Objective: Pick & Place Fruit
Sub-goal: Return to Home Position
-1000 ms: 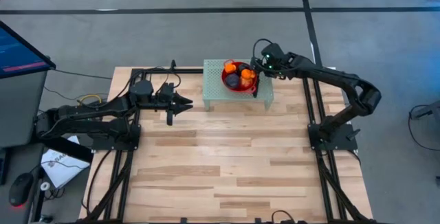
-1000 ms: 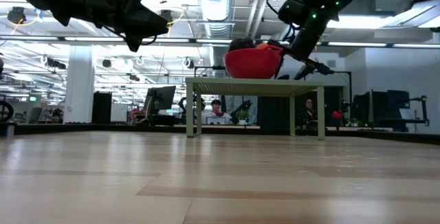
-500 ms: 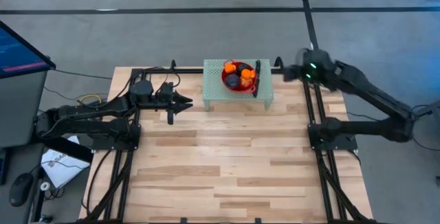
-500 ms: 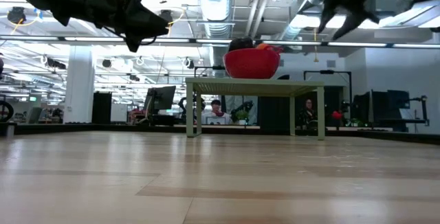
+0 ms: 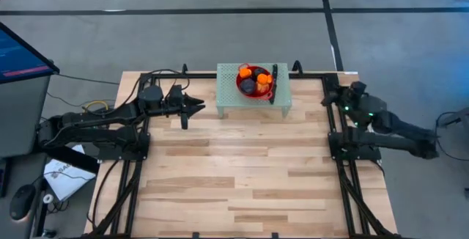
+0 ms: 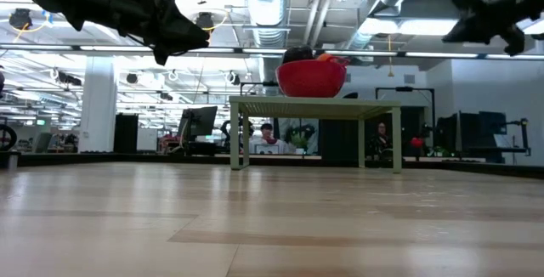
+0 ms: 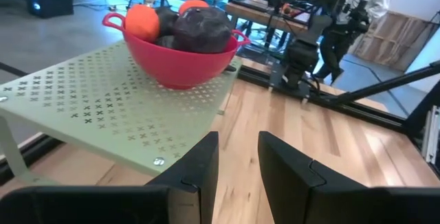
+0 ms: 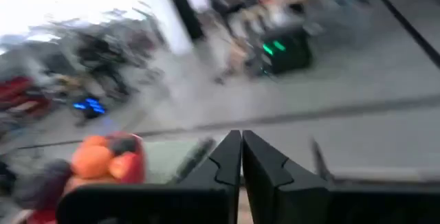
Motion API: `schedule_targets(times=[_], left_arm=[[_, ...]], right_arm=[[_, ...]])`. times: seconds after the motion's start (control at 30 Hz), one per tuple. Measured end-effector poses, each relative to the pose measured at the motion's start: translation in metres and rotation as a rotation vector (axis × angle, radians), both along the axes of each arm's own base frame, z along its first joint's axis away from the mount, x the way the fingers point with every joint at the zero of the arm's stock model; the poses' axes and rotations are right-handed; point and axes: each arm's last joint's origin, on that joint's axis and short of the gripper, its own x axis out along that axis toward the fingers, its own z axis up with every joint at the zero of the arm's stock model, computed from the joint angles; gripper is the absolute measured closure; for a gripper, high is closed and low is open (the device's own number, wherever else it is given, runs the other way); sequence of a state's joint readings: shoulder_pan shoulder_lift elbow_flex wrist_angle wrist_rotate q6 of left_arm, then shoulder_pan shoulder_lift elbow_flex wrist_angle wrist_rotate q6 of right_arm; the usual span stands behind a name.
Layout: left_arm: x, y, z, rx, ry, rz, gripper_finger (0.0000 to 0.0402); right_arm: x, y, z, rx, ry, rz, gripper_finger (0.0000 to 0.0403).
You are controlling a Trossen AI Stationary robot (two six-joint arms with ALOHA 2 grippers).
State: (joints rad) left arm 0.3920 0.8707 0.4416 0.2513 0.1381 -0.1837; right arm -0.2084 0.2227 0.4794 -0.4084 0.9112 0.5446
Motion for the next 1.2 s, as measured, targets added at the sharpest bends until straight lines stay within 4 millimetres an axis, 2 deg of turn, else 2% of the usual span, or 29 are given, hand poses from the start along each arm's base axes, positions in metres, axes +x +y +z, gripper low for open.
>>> schedule_targets(times=[0.13, 0.23, 0.3, 0.47, 0.57, 0.77, 1.03, 1.13, 1.2], left_arm=[[0.0, 0.001, 0.001, 0.004, -0.007, 0.038, 0.0305], [0.0, 0.001, 0.001, 0.005, -0.013, 0.044, 0.0305], [0.0, 0.001, 0.002, 0.003, -0.02, 0.044, 0.0305], [0.0, 0.002, 0.005, 0.009, -0.048, 0.044, 0.0305], [0.0, 0.002, 0.006, -0.009, -0.069, 0.048, 0.0305], [0.001, 0.001, 0.007, -0.048, -0.083, 0.052, 0.0305], [0.0, 0.002, 0.007, -0.042, -0.091, 0.059, 0.0309], [-0.003, 0.011, 0.009, -0.006, -0.096, 0.096, 0.0333], [-0.009, 0.022, 0.009, 0.026, -0.085, 0.096, 0.0366]], right_arm=[[-0.013, 0.004, -0.002, -0.142, -0.018, 0.11, 0.0395], [-0.014, 0.008, -0.013, -0.211, 0.044, 0.282, 0.04], [-0.009, 0.011, -0.014, -0.279, 0.073, 0.453, 0.0399], [0.014, 0.018, -0.033, -0.38, 0.118, 0.896, 0.0401], [0.021, 0.021, -0.041, -0.407, 0.069, 1.047, 0.0402], [0.024, 0.026, -0.061, -0.387, -0.026, 1.235, 0.0402], [0.025, 0.031, -0.078, -0.229, -0.019, 1.406, 0.0402], [0.025, 0.032, -0.079, -0.237, -0.011, 1.423, 0.0402], [0.025, 0.032, -0.078, -0.244, -0.011, 1.417, 0.0402]])
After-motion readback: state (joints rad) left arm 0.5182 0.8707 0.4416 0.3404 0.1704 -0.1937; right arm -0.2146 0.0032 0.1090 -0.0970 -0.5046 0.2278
